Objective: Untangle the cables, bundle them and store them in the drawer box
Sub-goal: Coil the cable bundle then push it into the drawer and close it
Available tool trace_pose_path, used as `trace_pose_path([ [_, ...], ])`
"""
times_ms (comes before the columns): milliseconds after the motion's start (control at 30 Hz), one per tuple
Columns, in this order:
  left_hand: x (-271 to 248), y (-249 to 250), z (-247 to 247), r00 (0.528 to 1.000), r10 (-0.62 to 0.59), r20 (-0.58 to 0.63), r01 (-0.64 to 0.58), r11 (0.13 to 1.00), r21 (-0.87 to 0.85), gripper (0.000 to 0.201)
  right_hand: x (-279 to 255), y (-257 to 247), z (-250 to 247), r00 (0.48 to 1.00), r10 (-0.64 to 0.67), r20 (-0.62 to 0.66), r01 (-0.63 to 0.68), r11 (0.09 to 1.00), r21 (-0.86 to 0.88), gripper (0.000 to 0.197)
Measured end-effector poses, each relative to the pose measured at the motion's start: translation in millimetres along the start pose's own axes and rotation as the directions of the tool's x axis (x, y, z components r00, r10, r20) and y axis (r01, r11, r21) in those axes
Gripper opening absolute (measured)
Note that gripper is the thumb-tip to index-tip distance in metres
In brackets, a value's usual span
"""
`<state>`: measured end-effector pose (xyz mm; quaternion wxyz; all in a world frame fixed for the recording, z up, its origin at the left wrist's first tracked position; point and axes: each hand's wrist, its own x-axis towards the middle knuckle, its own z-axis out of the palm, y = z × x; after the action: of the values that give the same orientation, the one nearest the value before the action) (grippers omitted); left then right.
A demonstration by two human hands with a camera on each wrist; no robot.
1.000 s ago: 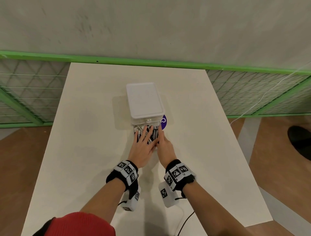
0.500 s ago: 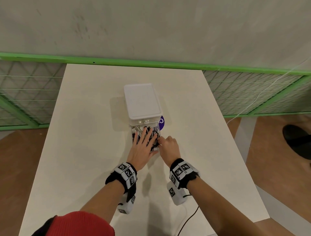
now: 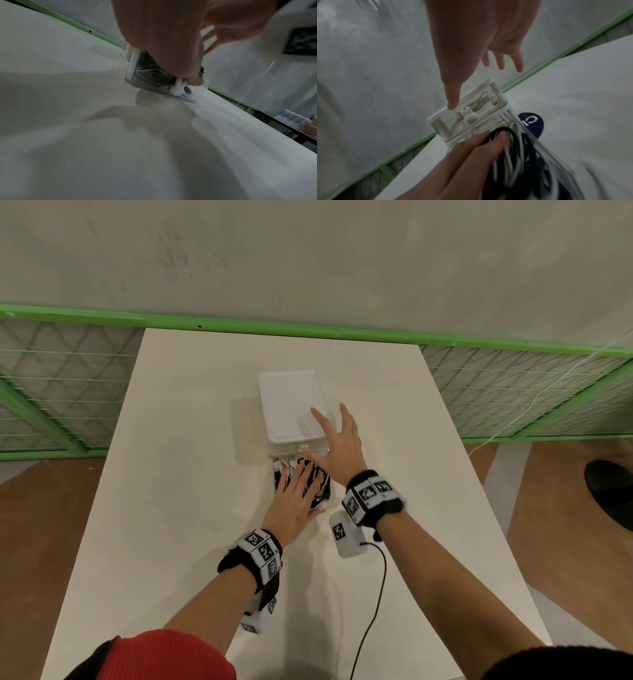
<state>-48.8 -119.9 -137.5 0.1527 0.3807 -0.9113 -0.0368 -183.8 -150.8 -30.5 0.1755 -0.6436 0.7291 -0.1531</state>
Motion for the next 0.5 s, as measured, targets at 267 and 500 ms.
trace_pose_path([
  [267,4,-7,-3,1.0,0.001,0.012,-0.001,1.0,-0.01,0.061,17,3,12,0.994,-0.015,0.107,0.008,0.998,0.059,0.066],
  [500,7,-18,-5,0.998,0.034,0.052,-0.035,0.999,0.014,0.065,16,3,3,0.994,-0.008,0.112,0.008,1.0,-0.002,0.049],
])
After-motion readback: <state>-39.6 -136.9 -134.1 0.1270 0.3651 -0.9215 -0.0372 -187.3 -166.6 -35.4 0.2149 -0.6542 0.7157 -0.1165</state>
